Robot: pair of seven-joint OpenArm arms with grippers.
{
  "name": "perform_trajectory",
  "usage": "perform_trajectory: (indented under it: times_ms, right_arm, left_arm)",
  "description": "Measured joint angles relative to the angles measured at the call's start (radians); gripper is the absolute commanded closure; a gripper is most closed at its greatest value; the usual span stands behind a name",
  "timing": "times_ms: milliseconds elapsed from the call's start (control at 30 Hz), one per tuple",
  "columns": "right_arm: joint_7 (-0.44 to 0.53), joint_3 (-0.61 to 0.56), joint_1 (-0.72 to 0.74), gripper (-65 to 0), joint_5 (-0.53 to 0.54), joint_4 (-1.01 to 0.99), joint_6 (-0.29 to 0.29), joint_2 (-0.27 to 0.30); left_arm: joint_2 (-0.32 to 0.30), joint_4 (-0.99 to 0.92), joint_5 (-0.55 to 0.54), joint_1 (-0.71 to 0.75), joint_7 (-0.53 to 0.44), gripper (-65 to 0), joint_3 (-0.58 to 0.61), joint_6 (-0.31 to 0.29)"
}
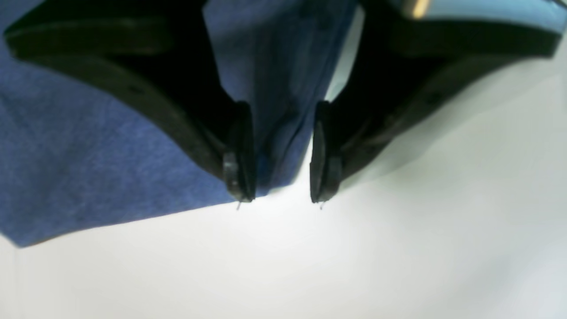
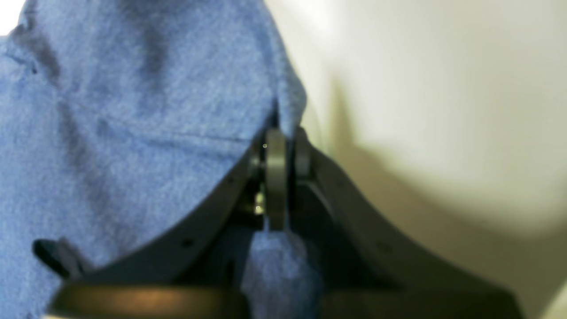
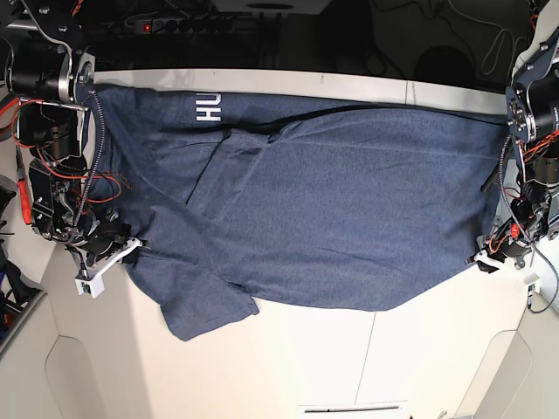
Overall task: Layout the t-shirt on the table in an organized manner, then fold the t-shirt properly
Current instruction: 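Move both grippers along the shirt sides toward the hem and grasp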
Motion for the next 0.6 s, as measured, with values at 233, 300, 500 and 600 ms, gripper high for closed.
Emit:
perform_trajectory:
  times_ms: [233, 300, 500, 600]
  right_arm:
    - [-0.003, 0.000, 0.000, 0.0, 0.004, 0.000, 0.000, 0.000]
    - [-0.003, 0.000, 0.000, 0.0, 0.004, 0.000, 0.000, 0.000]
    - [-0.004, 0.000, 0.000, 0.0, 0.003, 0.000, 0.000, 0.000]
    - [-0.003, 0.000, -0.002, 0.0, 0.004, 0.000, 0.000, 0.000]
  left_arm:
    - [0.051, 0.000, -0.027, -0.002, -0.002, -24.0, 0.001, -0.056]
    - [0.053, 0.000, -0.027, -0.002, -0.002, -20.2, 0.001, -0.069]
    - [0.050, 0.000, -0.091, -0.002, 0.003, 0.0, 0.001, -0.278]
    - [0.050, 0.001, -0.185, -0.002, 0.055, 0.0, 0.001, -0.304]
